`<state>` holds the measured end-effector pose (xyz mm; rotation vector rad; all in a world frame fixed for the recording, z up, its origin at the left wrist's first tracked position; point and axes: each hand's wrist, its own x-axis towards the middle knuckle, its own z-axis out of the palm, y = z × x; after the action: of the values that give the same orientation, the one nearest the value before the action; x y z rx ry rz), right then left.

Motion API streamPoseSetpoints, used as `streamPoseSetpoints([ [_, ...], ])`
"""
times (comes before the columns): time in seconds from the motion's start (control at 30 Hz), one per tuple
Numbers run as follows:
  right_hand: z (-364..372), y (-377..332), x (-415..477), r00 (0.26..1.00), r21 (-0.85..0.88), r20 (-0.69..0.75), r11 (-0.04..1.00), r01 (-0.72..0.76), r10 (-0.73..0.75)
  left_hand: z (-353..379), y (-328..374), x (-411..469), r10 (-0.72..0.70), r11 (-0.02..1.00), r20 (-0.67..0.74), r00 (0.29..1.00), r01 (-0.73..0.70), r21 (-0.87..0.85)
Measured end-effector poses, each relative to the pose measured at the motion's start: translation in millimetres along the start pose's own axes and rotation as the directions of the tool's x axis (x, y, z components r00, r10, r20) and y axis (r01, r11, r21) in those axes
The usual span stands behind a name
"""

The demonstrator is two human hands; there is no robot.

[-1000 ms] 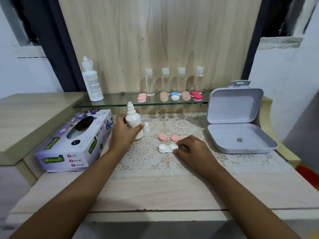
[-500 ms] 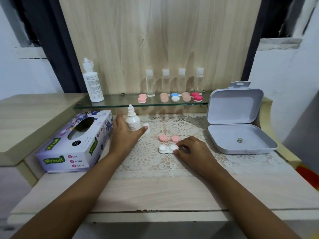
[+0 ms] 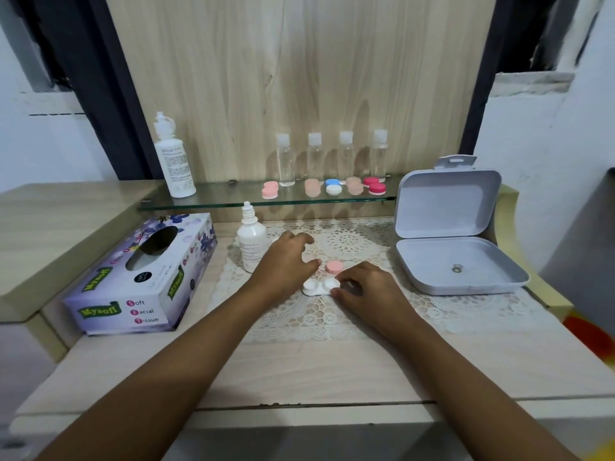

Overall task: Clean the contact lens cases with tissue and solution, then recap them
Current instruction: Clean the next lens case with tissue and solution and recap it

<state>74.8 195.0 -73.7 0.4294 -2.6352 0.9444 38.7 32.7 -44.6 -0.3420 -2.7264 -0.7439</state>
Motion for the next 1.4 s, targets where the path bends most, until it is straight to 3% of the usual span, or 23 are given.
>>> streamPoseSetpoints([
  [0.13,-0.5,-0.2,-0.3,1.000,-0.002,-0.001,1.000,0.004,-0.004,3.6,-2.6,12.8,-0.160,0.987,0.172,0.972,0.160,0.013],
  [0.23,-0.8,-0.6,-0.6,1.000,-0.003,0.002,1.000,0.002,-0.002,3.1,-1.9,17.1,-0.178,0.984,0.220,0.959,0.171,0.050],
  [0.33,-0.7,-1.0,-0.6,1.000,-0.002,0.001,1.000,-0.002,0.002,0.7,-0.7,18.2,-0.167,0.986,0.221,0.961,0.165,0.026],
  [0.53,-0.4,0.1,-0.3,1.000,-0.013,0.004,1.000,0.001,-0.001,-13.7,-3.3,-3.0,-0.094,0.970,0.218,0.971,0.139,-0.199],
  [1.03,-0.3,-0.3,1.1,1.000,-0.025,0.009,1.000,-0.001,0.001,-8.7,-9.7,-33.8,0.086,0.996,0.193,0.977,-0.080,-0.038],
  [1.4,-0.6,-0.5,0.1,1.000,-0.010,0.006,1.000,0.006,-0.006,0.0,-11.0,-42.8,0.052,0.985,0.152,0.987,-0.026,-0.168],
])
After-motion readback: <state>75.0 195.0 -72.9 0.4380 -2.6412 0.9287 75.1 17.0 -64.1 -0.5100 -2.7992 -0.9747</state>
